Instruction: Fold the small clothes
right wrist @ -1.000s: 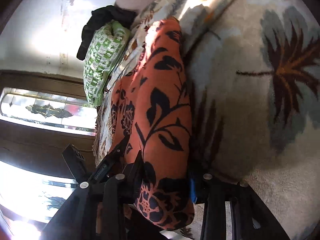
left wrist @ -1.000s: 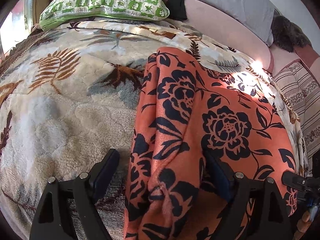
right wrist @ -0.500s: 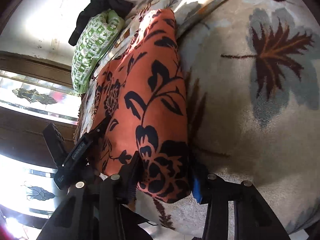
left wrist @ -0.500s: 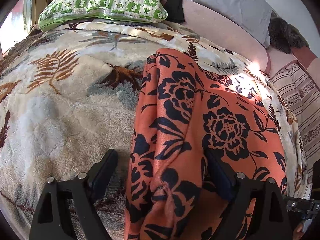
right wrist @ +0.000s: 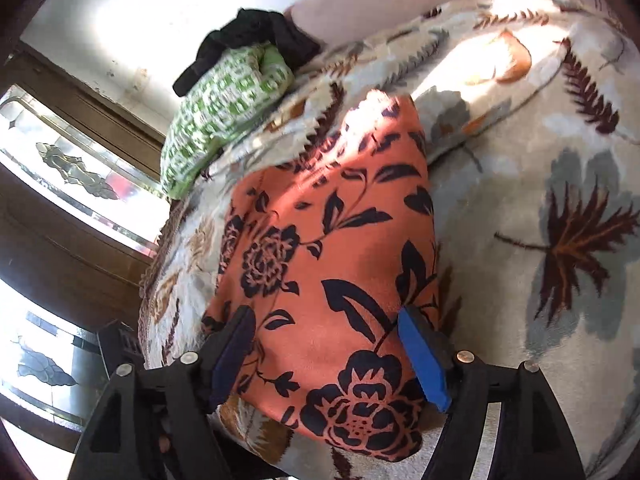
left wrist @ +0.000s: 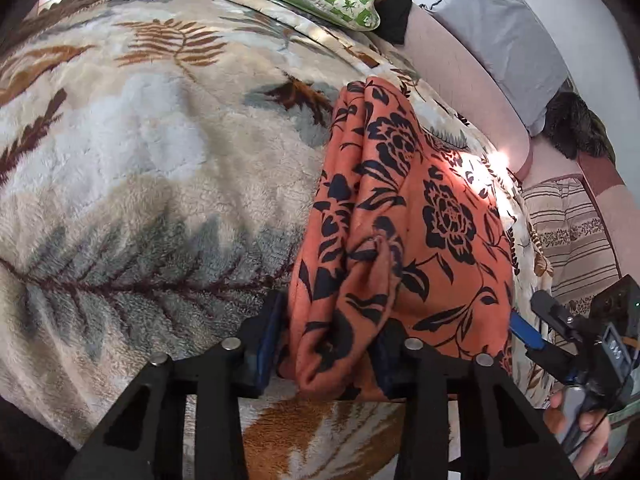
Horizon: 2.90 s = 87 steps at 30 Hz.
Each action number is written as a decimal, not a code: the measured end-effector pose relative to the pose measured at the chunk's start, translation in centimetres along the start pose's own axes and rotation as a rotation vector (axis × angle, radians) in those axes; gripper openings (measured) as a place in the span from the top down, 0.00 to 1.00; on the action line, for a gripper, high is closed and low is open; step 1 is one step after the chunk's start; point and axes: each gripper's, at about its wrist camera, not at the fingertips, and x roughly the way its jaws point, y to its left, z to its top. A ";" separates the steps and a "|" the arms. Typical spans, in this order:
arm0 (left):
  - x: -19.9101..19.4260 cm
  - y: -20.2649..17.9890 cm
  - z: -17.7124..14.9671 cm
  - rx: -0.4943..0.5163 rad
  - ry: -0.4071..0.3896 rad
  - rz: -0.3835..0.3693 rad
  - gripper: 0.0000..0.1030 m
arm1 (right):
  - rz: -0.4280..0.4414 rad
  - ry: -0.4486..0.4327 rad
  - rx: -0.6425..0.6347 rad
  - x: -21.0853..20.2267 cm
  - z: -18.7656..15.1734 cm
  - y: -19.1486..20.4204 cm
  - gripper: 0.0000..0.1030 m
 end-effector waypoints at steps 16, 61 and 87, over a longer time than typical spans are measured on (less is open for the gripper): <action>9.1 -0.9 14.2 0.000 0.117 -0.003 0.73 | 0.133 -0.026 0.031 0.0 0.0 -1.3 0.16; 10.3 -12.3 7.1 0.232 0.061 -0.013 0.26 | -0.259 -0.017 0.021 -1.4 12.0 -11.7 0.28; -3.1 -16.1 0.0 0.414 -0.230 0.253 0.17 | -0.319 -0.138 -0.188 -7.9 0.7 -1.1 0.02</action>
